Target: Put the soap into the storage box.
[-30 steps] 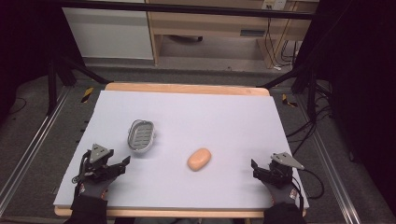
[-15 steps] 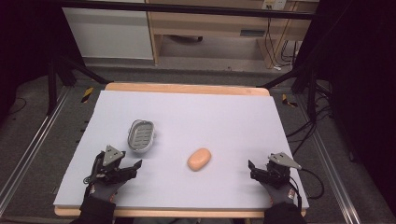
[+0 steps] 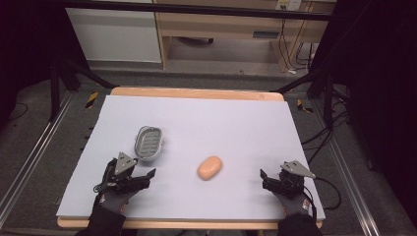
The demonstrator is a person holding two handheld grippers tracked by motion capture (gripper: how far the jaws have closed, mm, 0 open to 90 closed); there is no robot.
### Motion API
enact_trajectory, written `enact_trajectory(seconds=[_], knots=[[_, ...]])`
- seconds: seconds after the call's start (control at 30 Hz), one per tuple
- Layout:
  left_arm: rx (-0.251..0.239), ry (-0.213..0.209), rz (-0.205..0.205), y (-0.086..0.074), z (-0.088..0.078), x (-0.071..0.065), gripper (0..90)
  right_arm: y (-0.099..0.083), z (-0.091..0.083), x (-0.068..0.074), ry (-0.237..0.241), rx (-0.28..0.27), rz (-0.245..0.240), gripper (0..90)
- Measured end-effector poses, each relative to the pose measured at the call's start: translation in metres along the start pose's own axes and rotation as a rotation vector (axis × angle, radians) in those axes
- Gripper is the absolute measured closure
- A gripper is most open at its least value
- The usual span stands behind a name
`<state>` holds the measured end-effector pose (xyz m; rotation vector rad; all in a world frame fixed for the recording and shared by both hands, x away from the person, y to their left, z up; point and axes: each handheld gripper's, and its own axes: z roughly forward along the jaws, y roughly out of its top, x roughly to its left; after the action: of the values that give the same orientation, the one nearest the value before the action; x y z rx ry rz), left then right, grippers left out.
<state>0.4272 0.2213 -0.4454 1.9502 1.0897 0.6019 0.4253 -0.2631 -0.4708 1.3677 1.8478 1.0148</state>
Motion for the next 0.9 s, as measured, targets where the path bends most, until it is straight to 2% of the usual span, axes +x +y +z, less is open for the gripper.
enact_trajectory(seconds=[0.63,0.9], knots=[[-0.005,-0.044,0.036,0.017,0.003,-0.021,23.8,0.001,0.002,-0.002,-0.014,0.004,0.005,7.5],[-0.019,-0.055,0.046,0.028,0.003,-0.025,23.8,0.002,0.002,-0.002,-0.017,0.006,0.009,7.2]])
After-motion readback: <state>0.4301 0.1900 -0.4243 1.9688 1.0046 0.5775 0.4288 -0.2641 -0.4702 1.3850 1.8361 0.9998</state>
